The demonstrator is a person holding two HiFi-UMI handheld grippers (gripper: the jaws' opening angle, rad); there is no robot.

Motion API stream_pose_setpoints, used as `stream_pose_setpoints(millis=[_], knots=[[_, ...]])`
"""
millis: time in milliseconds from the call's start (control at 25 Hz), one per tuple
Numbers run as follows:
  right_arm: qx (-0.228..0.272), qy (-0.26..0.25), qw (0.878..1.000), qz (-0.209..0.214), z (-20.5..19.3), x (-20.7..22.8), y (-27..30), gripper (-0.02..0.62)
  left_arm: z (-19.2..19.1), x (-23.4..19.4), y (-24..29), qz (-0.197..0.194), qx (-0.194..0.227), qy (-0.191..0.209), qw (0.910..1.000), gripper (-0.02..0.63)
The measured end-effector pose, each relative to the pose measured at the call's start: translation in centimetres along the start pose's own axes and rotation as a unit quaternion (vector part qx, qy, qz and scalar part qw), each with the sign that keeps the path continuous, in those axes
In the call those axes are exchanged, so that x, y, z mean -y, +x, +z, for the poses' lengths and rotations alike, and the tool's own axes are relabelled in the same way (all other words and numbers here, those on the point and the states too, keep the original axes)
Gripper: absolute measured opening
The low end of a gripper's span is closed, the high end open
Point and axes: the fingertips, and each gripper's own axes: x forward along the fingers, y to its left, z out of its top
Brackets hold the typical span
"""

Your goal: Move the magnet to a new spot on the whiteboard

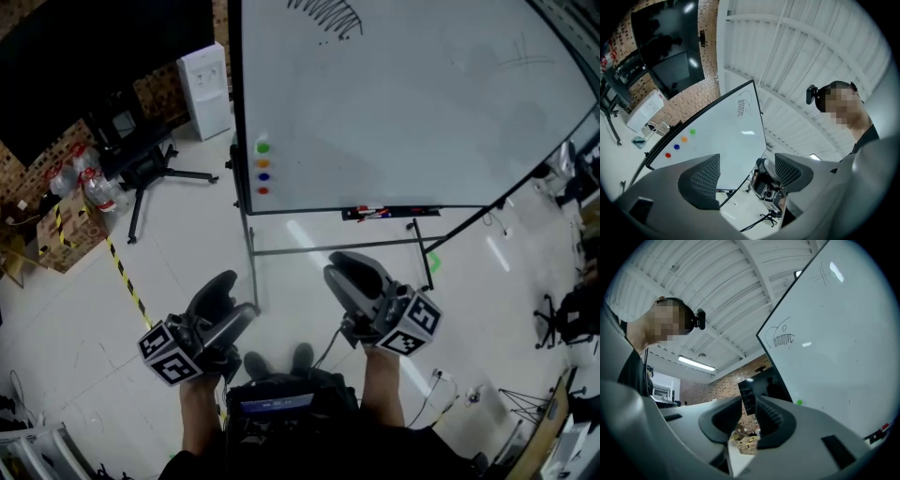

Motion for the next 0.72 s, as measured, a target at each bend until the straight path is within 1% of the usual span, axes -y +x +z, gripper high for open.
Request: stream_pose_setpoints(millis=[280, 720], knots=[[-0.009, 0.004, 1.0, -0.015, -1.2, -0.3, -0.2, 0.094, -0.5, -0.8, -1.1, -0.001, 0.0, -0.016, 0.9999, 0.359], [-0.01, 0.002, 1.0, -0.003, -1.1, -0.5, 0.6, 0.086, -0.2, -0.8, -1.3, 0.004, 0.004, -0.011, 0.9999, 0.359]])
